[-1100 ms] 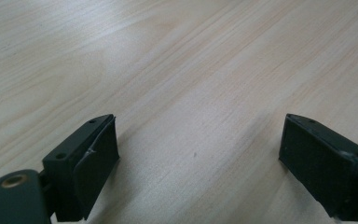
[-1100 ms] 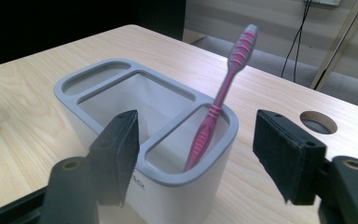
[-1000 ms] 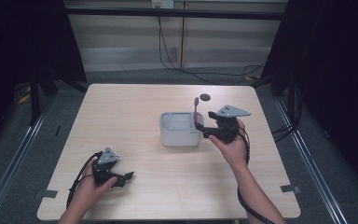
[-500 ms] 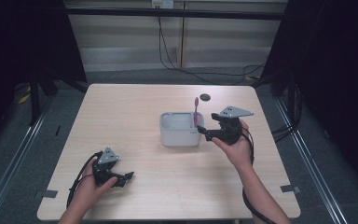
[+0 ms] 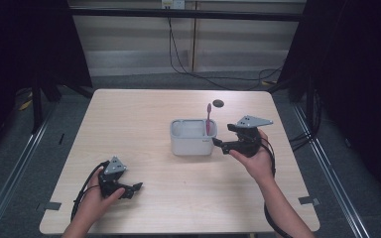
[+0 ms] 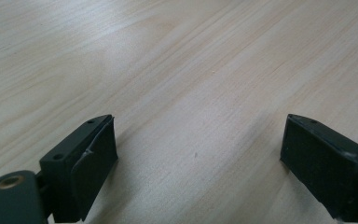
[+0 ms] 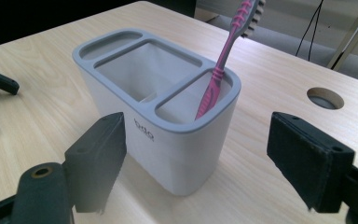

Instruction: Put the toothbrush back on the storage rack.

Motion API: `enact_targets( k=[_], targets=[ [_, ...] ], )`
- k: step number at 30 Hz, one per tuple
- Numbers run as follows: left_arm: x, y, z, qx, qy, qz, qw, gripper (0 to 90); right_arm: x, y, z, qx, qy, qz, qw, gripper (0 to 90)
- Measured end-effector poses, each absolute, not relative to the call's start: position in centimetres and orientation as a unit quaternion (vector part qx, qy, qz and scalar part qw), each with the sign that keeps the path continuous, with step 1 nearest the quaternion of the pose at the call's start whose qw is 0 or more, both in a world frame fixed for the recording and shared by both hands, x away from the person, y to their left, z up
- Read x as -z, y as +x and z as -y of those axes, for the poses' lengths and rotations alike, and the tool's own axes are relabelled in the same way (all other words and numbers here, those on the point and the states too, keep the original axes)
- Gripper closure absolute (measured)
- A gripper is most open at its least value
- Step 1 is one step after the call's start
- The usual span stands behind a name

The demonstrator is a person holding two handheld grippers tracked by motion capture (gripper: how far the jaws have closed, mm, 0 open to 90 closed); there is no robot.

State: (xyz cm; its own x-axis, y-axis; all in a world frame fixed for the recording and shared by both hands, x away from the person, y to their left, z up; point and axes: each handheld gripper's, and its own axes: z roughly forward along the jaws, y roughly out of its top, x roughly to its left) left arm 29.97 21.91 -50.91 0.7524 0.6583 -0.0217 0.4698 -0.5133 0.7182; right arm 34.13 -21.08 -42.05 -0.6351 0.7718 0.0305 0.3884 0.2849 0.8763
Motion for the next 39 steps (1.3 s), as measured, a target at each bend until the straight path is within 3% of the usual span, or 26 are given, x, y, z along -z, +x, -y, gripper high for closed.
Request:
enact_targets(
  k=[39],
  targets=[
    [50.9, 30.0, -21.9, -0.127, 0.859, -0.331, 0.369, 9.8, 44.8, 31.0, 24.6, -0.448, 0.379, -0.790, 0.175, 19.8]
  ],
)
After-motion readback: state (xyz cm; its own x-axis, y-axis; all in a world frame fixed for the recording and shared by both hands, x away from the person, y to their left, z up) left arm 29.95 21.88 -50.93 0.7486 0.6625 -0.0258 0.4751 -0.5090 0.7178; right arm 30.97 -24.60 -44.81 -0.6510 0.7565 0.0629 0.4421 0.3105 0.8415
